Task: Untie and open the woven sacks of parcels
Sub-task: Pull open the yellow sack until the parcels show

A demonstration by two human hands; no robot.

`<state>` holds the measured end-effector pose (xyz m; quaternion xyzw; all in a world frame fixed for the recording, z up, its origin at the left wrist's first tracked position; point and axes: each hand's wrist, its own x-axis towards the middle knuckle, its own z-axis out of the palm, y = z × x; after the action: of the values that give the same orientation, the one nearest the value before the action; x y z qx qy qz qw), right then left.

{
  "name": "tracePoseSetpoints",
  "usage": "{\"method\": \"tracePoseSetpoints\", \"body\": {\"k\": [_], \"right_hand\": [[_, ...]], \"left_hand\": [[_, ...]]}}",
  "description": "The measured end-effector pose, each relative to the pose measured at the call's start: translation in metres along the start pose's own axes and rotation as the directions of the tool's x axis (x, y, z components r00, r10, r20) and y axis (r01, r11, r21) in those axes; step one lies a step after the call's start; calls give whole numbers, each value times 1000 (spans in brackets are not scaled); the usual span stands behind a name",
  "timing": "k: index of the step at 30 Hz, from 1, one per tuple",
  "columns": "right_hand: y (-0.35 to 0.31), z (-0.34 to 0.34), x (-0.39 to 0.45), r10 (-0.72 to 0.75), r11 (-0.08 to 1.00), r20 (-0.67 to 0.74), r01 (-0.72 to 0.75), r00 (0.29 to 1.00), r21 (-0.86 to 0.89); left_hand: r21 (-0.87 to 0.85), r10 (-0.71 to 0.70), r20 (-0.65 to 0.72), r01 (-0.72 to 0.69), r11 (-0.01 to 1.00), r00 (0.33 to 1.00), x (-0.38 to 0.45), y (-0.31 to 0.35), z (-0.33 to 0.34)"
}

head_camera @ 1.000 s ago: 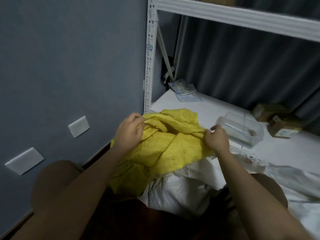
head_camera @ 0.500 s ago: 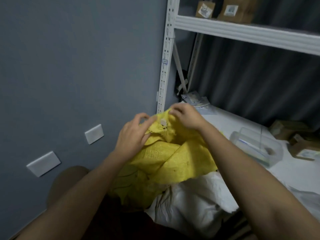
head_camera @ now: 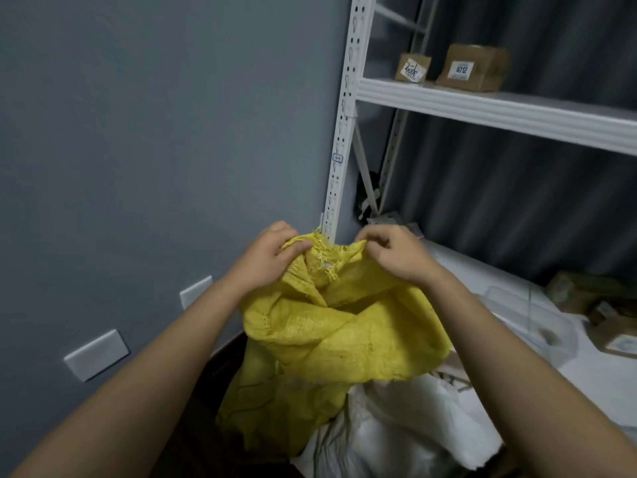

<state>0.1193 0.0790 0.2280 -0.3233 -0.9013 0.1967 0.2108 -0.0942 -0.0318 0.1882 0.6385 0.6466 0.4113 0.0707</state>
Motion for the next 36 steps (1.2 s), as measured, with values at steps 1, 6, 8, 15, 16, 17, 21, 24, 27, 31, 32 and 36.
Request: {"method": "tracePoseSetpoints", "body": {"k": [1, 6, 8, 15, 16, 17, 21, 24, 27, 31, 32, 36], "right_hand": [[0, 0, -1, 10, 997, 21, -9, 1000, -78], [-4, -4, 1, 30, 997, 106, -37, 994, 64], [-8, -6, 4, 42, 971, 105, -65, 994, 229], [-15, 7, 20, 106, 979, 118, -125, 987, 160], [-16, 9, 19, 105, 972, 112, -126, 988, 197], [-16, 11, 17, 100, 963, 100, -121, 990, 241], [-14, 17, 15, 96, 949, 62, -110, 993, 296], [-17, 8, 18, 122, 897, -14, -104, 992, 429], [-23, -8, 22, 123, 870, -108, -55, 986, 490], [-31, -14, 28, 60, 933, -135, -7, 989, 359], [-31, -11, 29, 49, 940, -129, -2, 990, 342], [-24, 8, 25, -12, 954, -75, 34, 997, 299]], "left_hand": [[-69, -35, 31, 37, 997, 999, 3, 1, -1], [-179, -138, 132, 160, 971, 982, 11, 4, -17], [-202, -158, 116, 179, 963, 981, 15, 5, -22], [-273, -300, 148, 330, 903, 942, 16, 8, -26], [-294, -311, 160, 346, 891, 937, 15, 6, -25], [-311, -325, 167, 363, 878, 931, 14, 6, -25], [-390, -358, 219, 418, 821, 908, 7, 15, -22], [-295, -327, 242, 390, 872, 914, 5, 17, -29], [-210, -306, 232, 354, 911, 923, 11, 25, -38], [85, -270, 160, 260, 962, 949, 25, 32, -44], [75, -249, 144, 240, 968, 958, 26, 31, -45], [-159, -222, 60, 229, 960, 973, 27, 22, -47]]}}
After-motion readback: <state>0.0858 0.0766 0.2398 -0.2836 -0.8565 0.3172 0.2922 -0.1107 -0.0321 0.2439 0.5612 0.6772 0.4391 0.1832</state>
